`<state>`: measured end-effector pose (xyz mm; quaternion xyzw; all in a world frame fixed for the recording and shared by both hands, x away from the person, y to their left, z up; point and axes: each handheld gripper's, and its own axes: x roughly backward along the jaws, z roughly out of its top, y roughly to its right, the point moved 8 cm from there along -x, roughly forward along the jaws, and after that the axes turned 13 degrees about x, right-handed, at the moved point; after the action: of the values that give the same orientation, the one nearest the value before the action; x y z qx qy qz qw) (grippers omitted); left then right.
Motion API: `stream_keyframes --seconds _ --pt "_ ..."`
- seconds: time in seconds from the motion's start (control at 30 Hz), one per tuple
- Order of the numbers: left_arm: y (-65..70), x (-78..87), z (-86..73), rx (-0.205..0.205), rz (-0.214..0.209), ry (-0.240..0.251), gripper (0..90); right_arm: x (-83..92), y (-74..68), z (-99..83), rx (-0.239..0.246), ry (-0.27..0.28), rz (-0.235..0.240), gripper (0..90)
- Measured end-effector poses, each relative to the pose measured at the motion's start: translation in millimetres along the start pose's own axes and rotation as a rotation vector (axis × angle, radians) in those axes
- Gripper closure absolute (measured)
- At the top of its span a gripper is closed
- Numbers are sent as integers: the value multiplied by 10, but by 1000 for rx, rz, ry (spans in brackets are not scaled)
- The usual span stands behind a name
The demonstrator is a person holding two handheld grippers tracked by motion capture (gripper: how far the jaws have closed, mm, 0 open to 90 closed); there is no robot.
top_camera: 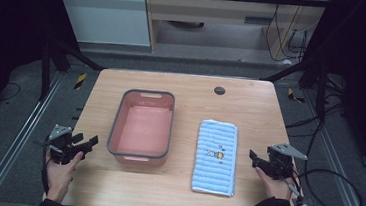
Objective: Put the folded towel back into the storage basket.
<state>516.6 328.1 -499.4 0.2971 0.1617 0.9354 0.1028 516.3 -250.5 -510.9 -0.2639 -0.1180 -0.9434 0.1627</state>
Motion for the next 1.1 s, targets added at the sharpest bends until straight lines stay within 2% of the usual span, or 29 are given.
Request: stream_keyframes --seconds 0.1,0.2,0.23,0.3,0.37,0.53,0.77,1.1 --pt "36 77 28 -15 4 17 343 25 -33 37 11 6 1 301" --pt "96 147 68 1 -20 39 350 44 -42 62 17 12 16 317" --pt "120 166 82 5 -30 47 357 55 -42 70 6 15 19 321" --pt "141 185 97 5 -36 55 361 61 -29 72 8 20 12 328" --pt "208 223 113 -26 -36 77 373 90 -17 91 7 34 10 343" --pt "323 255 129 -47 -56 85 371 125 -36 152 21 61 7 357" --pt "424 320 174 -69 -71 101 369 136 -78 206 17 75 22 355" --pt "682 391 200 -96 -115 117 372 154 -117 284 40 89 42 332"
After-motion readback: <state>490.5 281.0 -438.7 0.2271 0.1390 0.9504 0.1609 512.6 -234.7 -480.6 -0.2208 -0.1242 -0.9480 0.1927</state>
